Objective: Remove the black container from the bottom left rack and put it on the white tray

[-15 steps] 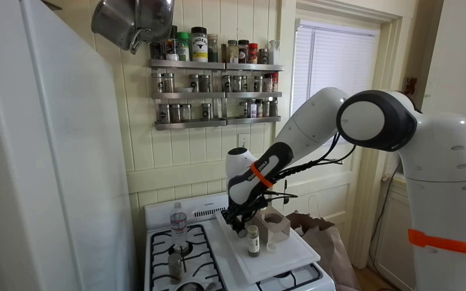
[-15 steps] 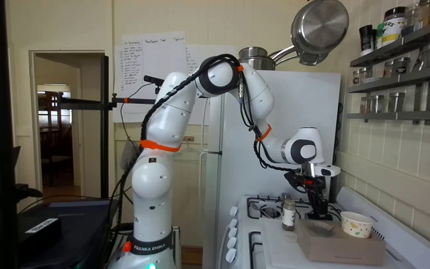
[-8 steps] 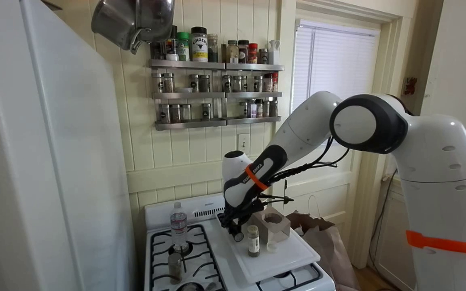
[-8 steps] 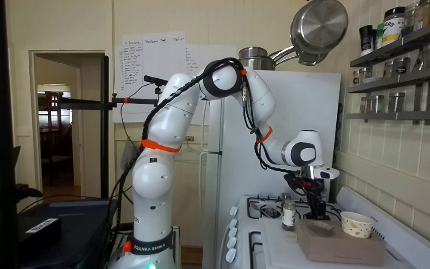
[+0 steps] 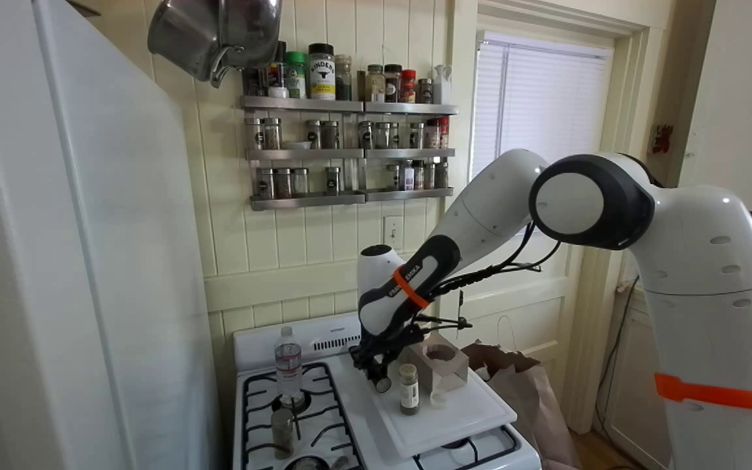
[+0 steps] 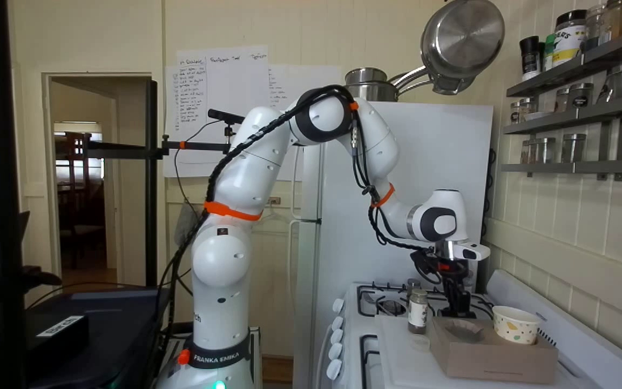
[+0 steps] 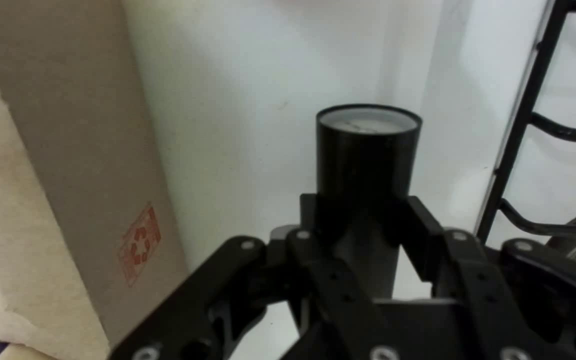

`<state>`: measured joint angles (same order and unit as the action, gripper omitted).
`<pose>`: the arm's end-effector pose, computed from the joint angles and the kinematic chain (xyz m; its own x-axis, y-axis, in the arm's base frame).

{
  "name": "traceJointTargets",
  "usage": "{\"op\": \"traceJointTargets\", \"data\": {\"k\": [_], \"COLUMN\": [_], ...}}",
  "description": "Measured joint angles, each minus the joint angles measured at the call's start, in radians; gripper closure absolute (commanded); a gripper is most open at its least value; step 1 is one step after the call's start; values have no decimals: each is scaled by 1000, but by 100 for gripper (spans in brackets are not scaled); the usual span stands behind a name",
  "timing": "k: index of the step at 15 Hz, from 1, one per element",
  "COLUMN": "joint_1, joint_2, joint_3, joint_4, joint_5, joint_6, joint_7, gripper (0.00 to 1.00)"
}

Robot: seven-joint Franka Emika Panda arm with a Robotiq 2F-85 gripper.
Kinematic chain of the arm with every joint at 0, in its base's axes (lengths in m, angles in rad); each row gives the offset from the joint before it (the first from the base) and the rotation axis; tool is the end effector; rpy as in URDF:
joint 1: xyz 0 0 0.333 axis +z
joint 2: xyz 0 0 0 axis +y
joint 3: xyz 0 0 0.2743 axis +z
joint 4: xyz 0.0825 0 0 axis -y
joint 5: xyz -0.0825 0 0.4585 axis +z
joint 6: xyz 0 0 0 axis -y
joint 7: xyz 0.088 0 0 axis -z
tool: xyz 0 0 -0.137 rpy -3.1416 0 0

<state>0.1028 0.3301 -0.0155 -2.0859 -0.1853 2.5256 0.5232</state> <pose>0.6332 0.0537 0.1511 0.9490 -0.2776 0.1496 -0.2891 -0.9554 0.0605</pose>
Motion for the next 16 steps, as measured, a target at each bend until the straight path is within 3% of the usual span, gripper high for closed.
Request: {"op": "traceJointTargets", "data": {"k": [3, 4, 9, 16], "joint_1": [5, 7, 12, 17], "joint_2": [7, 8, 10, 12], "joint_3": [-6, -8, -16, -25], "joint_4": [6, 7, 11, 18], "joint_5": [2, 3, 7, 7], "joint_6": [0, 0, -1, -2], "joint_7": [0, 0, 1, 4], "gripper": [81, 37, 2, 0]}}
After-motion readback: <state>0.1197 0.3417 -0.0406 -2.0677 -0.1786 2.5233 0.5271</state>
